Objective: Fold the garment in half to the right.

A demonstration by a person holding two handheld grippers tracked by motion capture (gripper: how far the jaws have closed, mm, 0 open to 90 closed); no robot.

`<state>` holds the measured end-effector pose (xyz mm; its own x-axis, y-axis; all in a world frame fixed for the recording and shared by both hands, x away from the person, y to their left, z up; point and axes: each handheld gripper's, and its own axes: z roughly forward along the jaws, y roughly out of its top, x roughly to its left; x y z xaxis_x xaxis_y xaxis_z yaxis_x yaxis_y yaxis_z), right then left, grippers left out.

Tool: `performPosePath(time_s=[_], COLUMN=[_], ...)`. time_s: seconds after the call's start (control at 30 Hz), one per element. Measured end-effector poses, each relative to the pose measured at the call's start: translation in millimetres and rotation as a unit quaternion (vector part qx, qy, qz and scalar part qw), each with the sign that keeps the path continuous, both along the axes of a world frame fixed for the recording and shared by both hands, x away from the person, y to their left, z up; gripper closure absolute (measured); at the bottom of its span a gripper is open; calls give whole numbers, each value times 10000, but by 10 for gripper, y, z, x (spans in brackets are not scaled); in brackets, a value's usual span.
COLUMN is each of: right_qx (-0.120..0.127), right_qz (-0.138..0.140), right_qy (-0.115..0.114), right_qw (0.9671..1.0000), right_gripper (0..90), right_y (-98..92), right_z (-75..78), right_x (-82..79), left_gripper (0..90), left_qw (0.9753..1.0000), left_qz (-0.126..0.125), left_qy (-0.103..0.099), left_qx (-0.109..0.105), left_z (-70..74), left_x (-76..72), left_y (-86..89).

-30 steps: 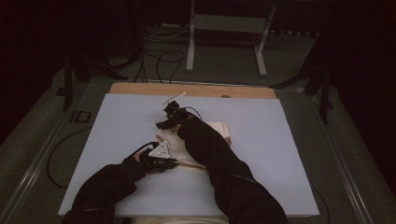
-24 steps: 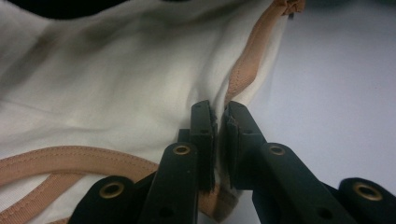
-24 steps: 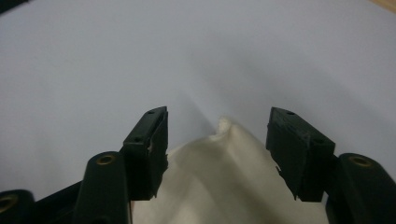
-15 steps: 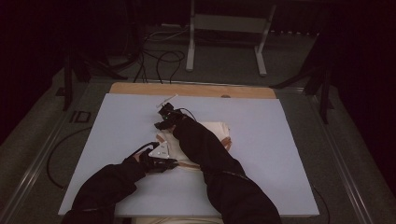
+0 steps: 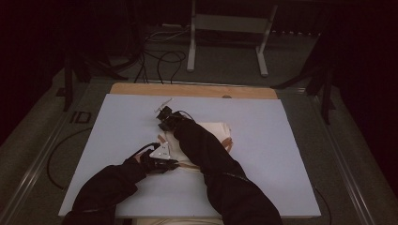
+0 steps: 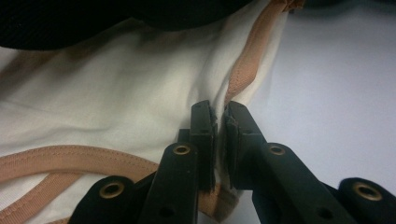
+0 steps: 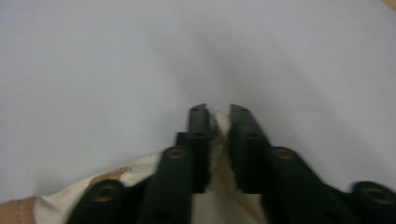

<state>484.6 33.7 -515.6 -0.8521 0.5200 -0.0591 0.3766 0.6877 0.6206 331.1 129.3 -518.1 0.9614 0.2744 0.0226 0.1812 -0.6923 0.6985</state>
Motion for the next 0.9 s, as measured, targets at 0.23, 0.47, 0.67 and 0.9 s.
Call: performPosePath(time_s=[0.23,0.47,0.67,0.9], right_qx=[56,286,419,540], right_qz=[-53,-38,-28,-51], right_qy=[33,2,-41,-82], right_qw=[10000,9996,9991,9985], right_gripper=[876,877,877,876], right_y=[-39,-138,-234,-370], right_z=[20,136,242,361], right_x=[37,34,12,-19], left_gripper=[841,846,849,852], left_qw=[10000,10000,10000,9999], left_qz=[28,42,41,-34], left_qy=[38,-6,-26,-93], left_qx=[-30,-61,-26,24], left_z=[1,37,60,117], left_x=[9,6,-4,-23], left_y=[6,5,-13,-48])
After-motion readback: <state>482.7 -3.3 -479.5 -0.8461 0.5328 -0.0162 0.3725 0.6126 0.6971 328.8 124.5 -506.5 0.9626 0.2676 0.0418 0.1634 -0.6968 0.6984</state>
